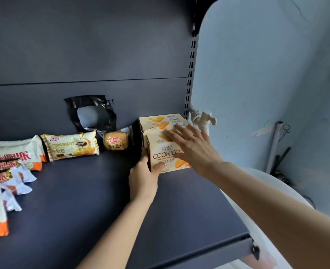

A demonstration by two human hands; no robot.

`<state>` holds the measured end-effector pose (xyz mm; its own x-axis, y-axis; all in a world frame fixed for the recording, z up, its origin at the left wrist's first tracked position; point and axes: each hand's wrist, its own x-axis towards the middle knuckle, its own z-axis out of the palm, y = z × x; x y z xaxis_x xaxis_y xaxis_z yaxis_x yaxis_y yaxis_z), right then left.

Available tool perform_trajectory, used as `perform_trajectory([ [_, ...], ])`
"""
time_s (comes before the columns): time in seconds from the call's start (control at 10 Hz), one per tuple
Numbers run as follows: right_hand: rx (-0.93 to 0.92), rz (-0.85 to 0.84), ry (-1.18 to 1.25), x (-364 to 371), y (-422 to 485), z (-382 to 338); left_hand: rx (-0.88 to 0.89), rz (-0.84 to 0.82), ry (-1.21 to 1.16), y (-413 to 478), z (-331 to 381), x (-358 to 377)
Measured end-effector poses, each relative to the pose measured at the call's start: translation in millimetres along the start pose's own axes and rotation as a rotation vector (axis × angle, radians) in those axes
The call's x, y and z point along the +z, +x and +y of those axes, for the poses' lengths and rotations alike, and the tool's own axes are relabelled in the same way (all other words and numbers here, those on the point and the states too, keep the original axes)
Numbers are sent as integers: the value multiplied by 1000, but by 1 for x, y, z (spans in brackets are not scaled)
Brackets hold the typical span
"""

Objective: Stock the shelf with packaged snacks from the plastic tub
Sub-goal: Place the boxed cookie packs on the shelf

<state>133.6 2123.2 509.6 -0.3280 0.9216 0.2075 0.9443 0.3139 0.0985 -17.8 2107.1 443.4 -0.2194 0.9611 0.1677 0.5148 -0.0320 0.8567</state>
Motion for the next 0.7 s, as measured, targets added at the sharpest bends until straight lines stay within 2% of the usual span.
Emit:
perform_trajectory([
  [0.5, 2, -7, 39, -7, -5, -7, 73, -57, 47, -1, -2, -5],
  [0.7, 142, 34, 121, -25, -36, -12, 182, -59, 264, -24, -9, -51],
])
